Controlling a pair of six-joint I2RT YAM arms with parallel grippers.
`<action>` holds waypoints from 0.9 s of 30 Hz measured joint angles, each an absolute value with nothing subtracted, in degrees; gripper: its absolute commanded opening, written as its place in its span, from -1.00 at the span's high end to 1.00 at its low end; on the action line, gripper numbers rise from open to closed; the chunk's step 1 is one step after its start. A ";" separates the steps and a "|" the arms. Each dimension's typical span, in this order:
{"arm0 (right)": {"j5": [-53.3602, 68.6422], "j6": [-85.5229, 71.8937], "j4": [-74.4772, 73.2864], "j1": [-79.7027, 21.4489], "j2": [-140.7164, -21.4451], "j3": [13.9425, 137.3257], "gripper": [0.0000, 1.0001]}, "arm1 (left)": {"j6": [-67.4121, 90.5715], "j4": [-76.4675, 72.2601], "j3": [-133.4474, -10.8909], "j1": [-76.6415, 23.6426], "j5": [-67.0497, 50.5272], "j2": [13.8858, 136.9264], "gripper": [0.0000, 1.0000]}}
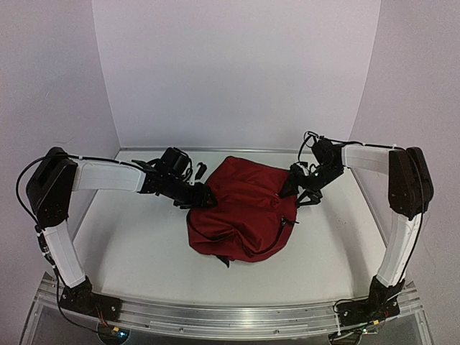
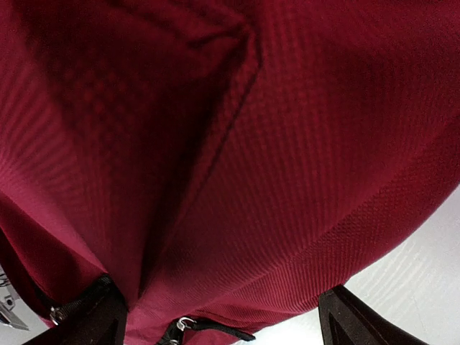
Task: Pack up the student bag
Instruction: Adjust the student bag at the center of the board.
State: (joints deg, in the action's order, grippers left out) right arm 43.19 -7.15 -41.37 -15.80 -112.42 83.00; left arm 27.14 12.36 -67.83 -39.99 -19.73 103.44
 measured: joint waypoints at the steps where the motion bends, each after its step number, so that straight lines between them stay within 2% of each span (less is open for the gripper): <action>1: 44.14 -7.60 -41.33 -15.89 -113.54 84.24 -0.79 | 27.20 11.65 -67.18 -40.87 -19.83 103.43 -0.13; 6: 45.46 -9.29 -40.12 -18.84 -120.39 93.68 -0.80 | 28.43 9.09 -62.80 -44.74 -19.89 101.90 0.07; 7: 45.29 -9.67 -39.92 -19.50 -121.72 95.83 -0.81 | 28.61 9.12 -61.73 -44.98 -19.85 101.09 0.05; 11: 43.61 -10.61 -38.51 -21.02 -124.68 101.09 -0.89 | 30.07 11.21 -60.18 -44.97 -19.10 98.14 -0.34; 13: 42.90 -10.79 -38.05 -21.13 -124.14 100.84 -0.95 | 31.08 11.32 -59.77 -44.81 -18.77 96.77 -0.42; 17: 40.97 -9.71 -38.59 -19.42 -117.26 93.19 -0.97 | 34.84 9.24 -54.97 -44.78 -18.74 91.40 -0.58; 20: 40.07 -8.12 -40.54 -17.98 -108.67 86.09 -0.92 | 38.70 7.76 -49.53 -46.31 -17.74 86.91 -0.63; 24: 42.43 -6.96 -42.38 -17.71 -97.75 77.69 -0.79 | 43.12 7.01 -45.03 -50.02 -15.96 84.01 -0.61; 27: 45.38 -6.37 -43.50 -19.35 -94.14 72.10 -0.76 | 45.44 6.92 -44.42 -52.05 -14.96 84.05 -0.52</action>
State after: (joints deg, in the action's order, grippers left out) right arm 45.38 -6.37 -43.50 -19.35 -94.14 72.10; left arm 45.44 6.92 -44.42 -52.05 -14.96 84.05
